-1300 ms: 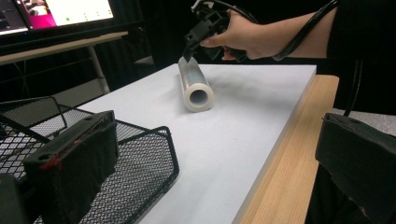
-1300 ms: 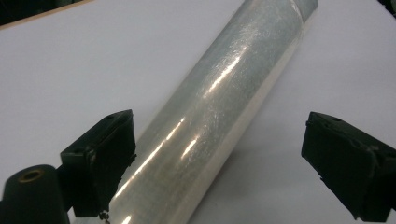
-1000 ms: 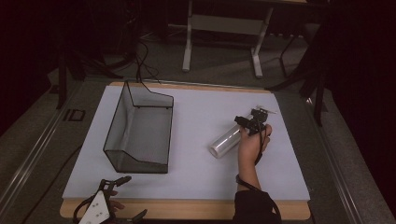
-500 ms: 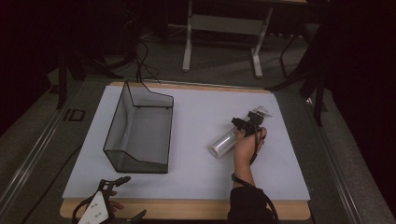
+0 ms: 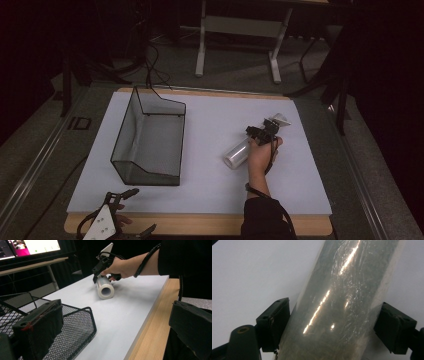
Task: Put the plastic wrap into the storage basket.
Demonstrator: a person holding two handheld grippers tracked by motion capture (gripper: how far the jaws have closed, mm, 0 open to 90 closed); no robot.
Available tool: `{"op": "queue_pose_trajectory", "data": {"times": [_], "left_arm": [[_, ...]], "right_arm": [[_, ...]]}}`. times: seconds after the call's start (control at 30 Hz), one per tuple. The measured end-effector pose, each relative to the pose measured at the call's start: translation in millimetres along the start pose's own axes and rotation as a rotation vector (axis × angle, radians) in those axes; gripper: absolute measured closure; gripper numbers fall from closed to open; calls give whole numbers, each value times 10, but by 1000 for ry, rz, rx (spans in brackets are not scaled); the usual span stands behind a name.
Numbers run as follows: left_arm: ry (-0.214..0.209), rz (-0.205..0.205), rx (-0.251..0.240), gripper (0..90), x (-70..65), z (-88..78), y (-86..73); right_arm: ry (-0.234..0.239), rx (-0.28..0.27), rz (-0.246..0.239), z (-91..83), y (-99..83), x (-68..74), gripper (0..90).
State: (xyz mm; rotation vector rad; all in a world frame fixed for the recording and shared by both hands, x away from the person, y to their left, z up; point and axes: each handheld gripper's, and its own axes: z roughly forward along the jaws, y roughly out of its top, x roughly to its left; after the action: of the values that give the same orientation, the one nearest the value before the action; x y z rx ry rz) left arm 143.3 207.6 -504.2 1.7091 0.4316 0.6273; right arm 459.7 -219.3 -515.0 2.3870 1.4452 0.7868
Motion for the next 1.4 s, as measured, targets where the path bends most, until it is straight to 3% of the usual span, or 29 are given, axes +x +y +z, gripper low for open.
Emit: {"op": "queue_pose_trajectory", "data": {"times": [0.33,0.43,0.5,0.53,0.57,0.6,0.73,1.07,1.17,1.2,1.23,1.27,1.33,1.4], "left_arm": [[5,0,0,0,4,-2,4],[7,-1,-2,0,4,-2,4],[8,-2,-3,0,5,-1,5],[8,-2,-3,0,5,-1,5],[9,-1,-4,0,2,0,6],[9,-1,-4,0,2,0,6],[10,0,-4,0,2,-1,6],[11,0,-3,0,-3,9,7],[11,-2,-1,0,-1,18,5],[10,0,-3,0,-6,20,7],[10,0,-3,0,-6,20,7],[11,2,-3,0,-14,17,8],[10,-1,-4,0,-15,15,8],[11,-1,-3,0,-14,15,6]], "right_arm": [[13,60,0,-28,60,-1,231],[20,80,-54,-41,69,39,273],[13,101,-120,-52,70,108,301],[13,101,-120,-52,70,108,301],[12,111,-163,-57,66,141,316],[-6,126,-256,-64,45,224,324],[-8,164,-362,-76,20,291,325],[-10,218,-782,-169,-71,360,326],[-9,231,-844,-215,-72,369,326],[4,218,-932,-311,-76,386,326],[4,218,-932,-311,-76,386,326],[28,212,-995,-384,-81,382,326],[31,211,-1019,-416,-84,377,326],[70,219,-1062,-462,-92,338,326]]}}
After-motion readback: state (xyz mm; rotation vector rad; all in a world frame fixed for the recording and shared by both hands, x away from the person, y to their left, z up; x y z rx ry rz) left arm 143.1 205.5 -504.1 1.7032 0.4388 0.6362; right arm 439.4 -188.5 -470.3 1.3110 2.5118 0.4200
